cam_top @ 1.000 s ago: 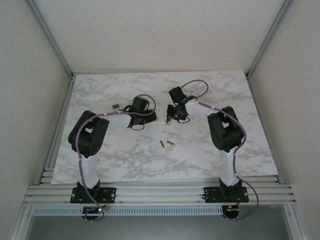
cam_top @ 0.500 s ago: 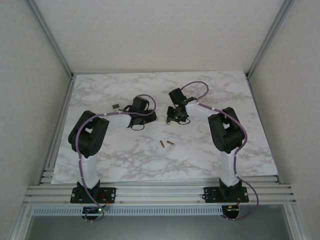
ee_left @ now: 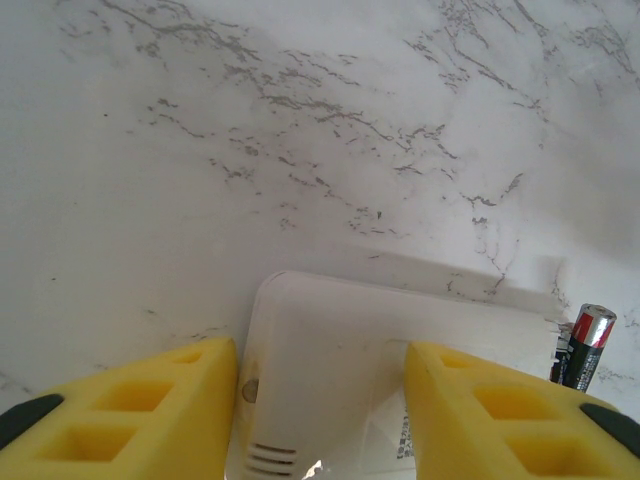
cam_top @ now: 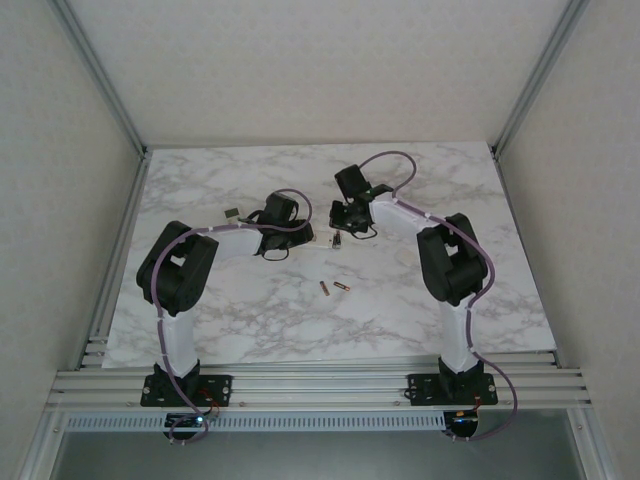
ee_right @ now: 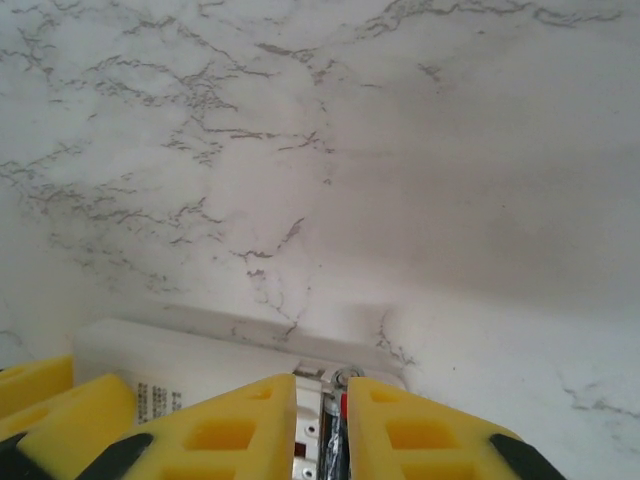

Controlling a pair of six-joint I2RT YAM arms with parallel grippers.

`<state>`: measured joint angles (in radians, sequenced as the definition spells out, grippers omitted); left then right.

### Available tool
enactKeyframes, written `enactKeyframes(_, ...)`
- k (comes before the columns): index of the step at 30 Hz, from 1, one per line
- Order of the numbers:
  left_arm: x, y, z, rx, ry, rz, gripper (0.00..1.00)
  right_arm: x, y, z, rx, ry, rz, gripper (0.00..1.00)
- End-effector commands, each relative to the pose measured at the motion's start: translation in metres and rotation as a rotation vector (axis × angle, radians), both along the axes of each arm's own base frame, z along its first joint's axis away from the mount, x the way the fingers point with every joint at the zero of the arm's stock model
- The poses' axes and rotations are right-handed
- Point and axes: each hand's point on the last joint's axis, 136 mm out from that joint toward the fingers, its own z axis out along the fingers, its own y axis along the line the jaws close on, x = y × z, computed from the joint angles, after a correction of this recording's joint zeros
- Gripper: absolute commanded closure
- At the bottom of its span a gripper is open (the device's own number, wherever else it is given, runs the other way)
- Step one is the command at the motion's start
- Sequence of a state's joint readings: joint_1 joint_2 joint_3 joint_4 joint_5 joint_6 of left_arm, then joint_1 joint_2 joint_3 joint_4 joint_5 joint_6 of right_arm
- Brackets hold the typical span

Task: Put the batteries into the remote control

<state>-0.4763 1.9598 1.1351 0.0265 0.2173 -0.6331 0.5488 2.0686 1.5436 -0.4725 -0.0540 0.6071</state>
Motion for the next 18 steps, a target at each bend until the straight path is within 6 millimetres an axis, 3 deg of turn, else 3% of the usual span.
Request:
enactKeyframes(1,-0.011,-0.011,-0.001,-0.029,0.027,-0.027,0.54,-0.002,0.003,-0.011,-0.021,0.041,0.005,0.81)
enactKeyframes(9,-0.011,-0.012,-0.003,-0.034,0.03,-0.029,0.54,-0.006,-0.002,-0.021,-0.044,0.06,0.004,0.87)
enactKeyframes(18,-0.012,-0.011,0.0,-0.041,0.024,-0.021,0.55,-0.015,-0.007,-0.017,-0.03,0.071,-0.051,0.9)
